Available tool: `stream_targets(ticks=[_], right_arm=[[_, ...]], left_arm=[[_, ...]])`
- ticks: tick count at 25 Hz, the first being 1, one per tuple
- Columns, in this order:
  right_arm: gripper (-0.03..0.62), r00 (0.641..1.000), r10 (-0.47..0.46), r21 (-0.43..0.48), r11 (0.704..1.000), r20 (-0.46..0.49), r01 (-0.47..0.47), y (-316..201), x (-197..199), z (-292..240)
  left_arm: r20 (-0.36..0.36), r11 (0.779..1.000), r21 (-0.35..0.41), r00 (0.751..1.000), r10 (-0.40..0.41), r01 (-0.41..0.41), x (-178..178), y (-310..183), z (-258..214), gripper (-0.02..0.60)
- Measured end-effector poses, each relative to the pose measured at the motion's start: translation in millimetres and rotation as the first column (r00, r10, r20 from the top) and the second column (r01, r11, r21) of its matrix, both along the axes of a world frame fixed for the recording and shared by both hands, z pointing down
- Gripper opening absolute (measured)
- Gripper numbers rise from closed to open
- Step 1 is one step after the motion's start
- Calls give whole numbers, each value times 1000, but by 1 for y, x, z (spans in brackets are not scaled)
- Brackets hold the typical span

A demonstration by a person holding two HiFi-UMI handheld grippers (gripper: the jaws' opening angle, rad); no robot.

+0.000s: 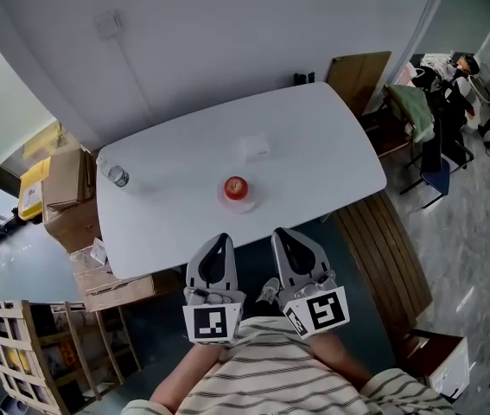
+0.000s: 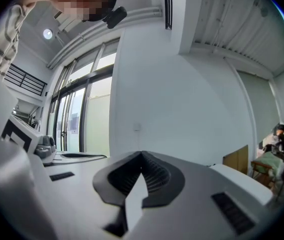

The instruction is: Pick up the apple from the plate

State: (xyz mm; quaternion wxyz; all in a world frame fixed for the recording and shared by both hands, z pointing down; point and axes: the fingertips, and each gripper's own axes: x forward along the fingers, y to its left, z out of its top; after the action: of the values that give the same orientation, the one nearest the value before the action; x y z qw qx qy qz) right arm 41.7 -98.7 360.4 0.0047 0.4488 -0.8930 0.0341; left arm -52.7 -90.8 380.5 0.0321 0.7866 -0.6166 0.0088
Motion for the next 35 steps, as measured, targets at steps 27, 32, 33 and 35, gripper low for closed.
stream_targets(ticks=[27, 32, 33, 35], right_arm=[[14, 998, -38, -157, 987, -57, 29, -87, 0, 65], [12, 998, -25, -181, 983, -55, 14, -90, -1, 73], [14, 998, -21, -185, 983, -55, 10, -91, -1, 74], [14, 998, -13, -192, 981, -56, 2, -94, -2, 76]], left_arm=[[31, 972, -222, 997, -72, 77, -14, -108, 131, 6], [18, 963, -265, 999, -49, 52, -12, -115, 147, 63], [17, 960, -275, 999, -43, 46, -11, -116, 151, 67], [22, 956, -291, 999, -30, 36, -11, -120, 157, 80]])
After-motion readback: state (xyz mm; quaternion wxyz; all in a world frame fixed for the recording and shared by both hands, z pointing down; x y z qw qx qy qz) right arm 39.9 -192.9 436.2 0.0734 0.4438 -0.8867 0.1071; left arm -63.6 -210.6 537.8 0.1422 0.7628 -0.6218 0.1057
